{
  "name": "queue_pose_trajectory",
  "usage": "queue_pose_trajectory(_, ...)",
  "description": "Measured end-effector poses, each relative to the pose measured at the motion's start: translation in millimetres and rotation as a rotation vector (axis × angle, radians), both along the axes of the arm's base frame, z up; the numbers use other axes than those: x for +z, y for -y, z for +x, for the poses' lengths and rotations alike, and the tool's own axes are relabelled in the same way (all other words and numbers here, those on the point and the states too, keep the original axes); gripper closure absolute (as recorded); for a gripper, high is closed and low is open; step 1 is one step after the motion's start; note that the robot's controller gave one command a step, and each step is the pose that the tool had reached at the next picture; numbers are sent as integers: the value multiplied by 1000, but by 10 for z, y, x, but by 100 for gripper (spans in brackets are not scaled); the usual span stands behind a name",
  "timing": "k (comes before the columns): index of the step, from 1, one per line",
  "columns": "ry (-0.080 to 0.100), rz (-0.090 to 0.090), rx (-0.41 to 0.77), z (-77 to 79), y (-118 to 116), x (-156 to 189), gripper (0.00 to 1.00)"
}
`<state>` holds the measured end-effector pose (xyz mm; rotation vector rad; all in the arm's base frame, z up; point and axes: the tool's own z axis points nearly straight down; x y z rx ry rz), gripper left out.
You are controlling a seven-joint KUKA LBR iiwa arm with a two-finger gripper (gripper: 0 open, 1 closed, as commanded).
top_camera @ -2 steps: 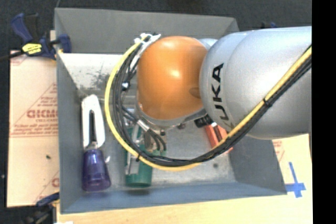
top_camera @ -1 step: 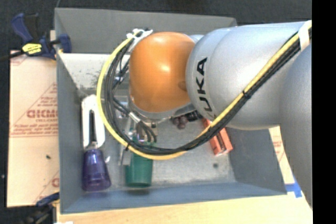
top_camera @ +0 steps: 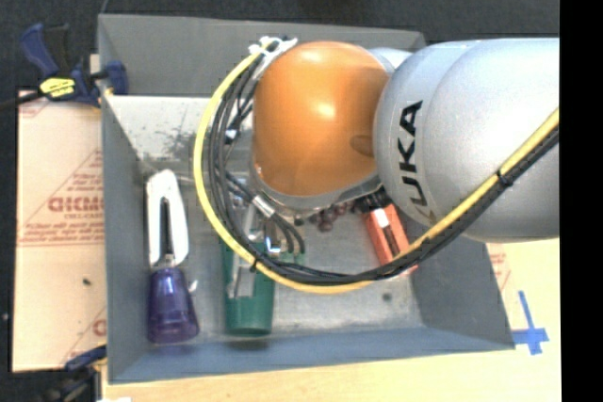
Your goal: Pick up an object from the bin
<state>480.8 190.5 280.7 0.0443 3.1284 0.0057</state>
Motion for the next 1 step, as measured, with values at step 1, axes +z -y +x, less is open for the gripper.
queue_pose_trajectory(1, 9, 3, 8, 14, -41, -280, 0)
